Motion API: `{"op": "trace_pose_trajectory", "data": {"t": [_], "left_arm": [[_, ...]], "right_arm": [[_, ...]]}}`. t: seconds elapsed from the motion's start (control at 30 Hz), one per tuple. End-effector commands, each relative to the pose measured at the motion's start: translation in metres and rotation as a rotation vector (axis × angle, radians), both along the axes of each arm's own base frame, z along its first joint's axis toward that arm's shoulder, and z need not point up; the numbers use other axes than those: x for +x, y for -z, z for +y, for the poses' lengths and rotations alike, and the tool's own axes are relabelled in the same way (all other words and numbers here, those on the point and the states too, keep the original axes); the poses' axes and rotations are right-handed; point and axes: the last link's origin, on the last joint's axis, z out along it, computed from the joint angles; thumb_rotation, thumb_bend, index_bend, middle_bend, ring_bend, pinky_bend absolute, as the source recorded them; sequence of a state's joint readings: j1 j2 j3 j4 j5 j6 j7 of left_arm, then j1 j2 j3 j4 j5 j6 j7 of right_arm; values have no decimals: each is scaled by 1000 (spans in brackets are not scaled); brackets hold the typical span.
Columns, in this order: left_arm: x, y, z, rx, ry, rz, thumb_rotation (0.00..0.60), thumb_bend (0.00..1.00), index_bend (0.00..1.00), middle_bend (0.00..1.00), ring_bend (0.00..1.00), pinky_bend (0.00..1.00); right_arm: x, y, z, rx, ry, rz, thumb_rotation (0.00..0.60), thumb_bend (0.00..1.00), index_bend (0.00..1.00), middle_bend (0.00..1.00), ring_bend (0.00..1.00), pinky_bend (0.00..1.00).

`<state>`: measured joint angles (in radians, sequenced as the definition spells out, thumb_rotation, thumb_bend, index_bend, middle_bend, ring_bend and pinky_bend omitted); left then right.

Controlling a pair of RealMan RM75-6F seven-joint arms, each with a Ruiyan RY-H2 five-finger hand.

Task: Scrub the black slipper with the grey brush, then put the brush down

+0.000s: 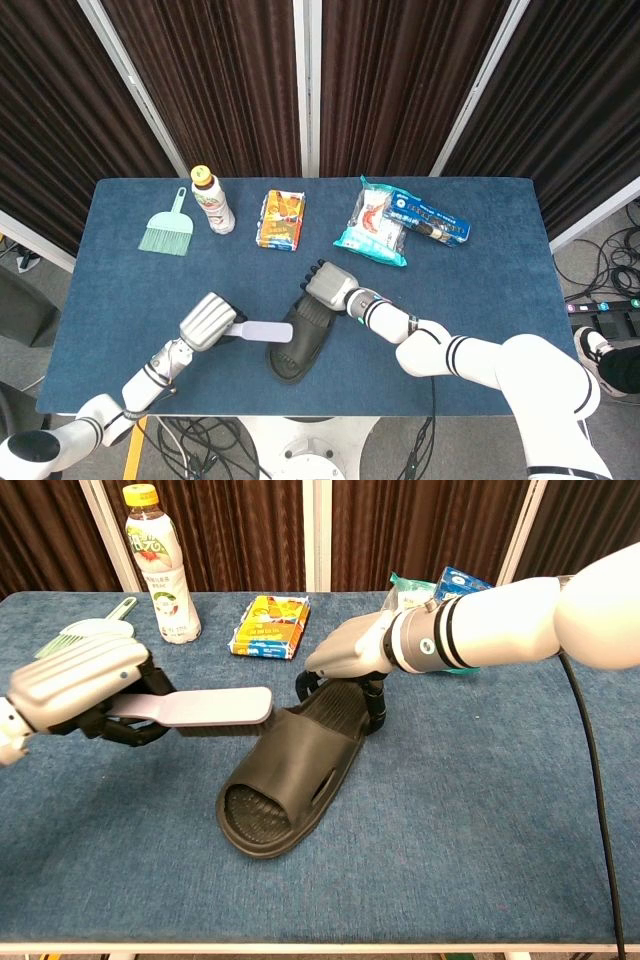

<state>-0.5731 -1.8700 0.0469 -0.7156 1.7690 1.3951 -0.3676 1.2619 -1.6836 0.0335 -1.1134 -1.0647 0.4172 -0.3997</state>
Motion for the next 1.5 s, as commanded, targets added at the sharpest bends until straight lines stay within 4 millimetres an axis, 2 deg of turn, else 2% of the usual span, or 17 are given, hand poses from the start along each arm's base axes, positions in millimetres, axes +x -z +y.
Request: {"op": "trace_pose_trajectory", "data": {"t": [0.03, 0.3, 0.47, 0.53, 0.73, 0.87, 1.0, 1.1, 1.27, 1.5], "left_arm": [[5, 7, 8, 7, 1, 8, 600, 548, 1000, 1000, 1000, 1000], [7, 26, 15, 9, 13, 86, 600, 547, 1000, 1000, 1000, 1000], [4, 34, 9, -20, 32, 116, 600, 550, 1000, 1000, 1000, 1000], [2, 31, 7, -24, 42, 110, 600, 550, 1000, 1000, 1000, 1000], [-5, 27, -15, -96, 92, 88, 600, 552, 1000, 1000, 1000, 1000], [0, 16, -22, -97, 120, 34, 600, 552, 1000, 1000, 1000, 1000], [14, 1, -9, -52, 81, -83, 600, 552, 1000, 1000, 1000, 1000], [21, -2, 8, -33, 29, -128, 600, 551, 1000, 1000, 1000, 1000], [21, 11, 23, -33, -23, -80, 600, 552, 1000, 1000, 1000, 1000], [10, 32, 13, -56, 17, 47, 600, 552, 1000, 1000, 1000, 1000]], "right_arm": [[-2, -2, -1, -4, 0, 0, 600, 214, 507, 393, 184, 207], [-3, -4, 0, -8, 4, -10, 600, 214, 522, 403, 191, 217], [-2, -3, 0, -4, 7, -15, 600, 214, 523, 403, 191, 217], [-1, -3, 0, -5, 9, -19, 600, 214, 523, 404, 191, 217], [1, -3, -3, -6, 20, -28, 600, 214, 522, 404, 191, 219], [1, -2, -2, -4, 20, -31, 600, 214, 522, 404, 192, 220], [0, -2, -1, -1, 15, -30, 600, 214, 522, 404, 191, 220], [0, -2, 0, 0, 14, -31, 600, 214, 523, 405, 191, 220], [1, -3, 0, 0, 13, -32, 600, 214, 523, 405, 191, 220], [2, -2, 0, -1, 13, -32, 600, 214, 522, 406, 192, 220]]}}
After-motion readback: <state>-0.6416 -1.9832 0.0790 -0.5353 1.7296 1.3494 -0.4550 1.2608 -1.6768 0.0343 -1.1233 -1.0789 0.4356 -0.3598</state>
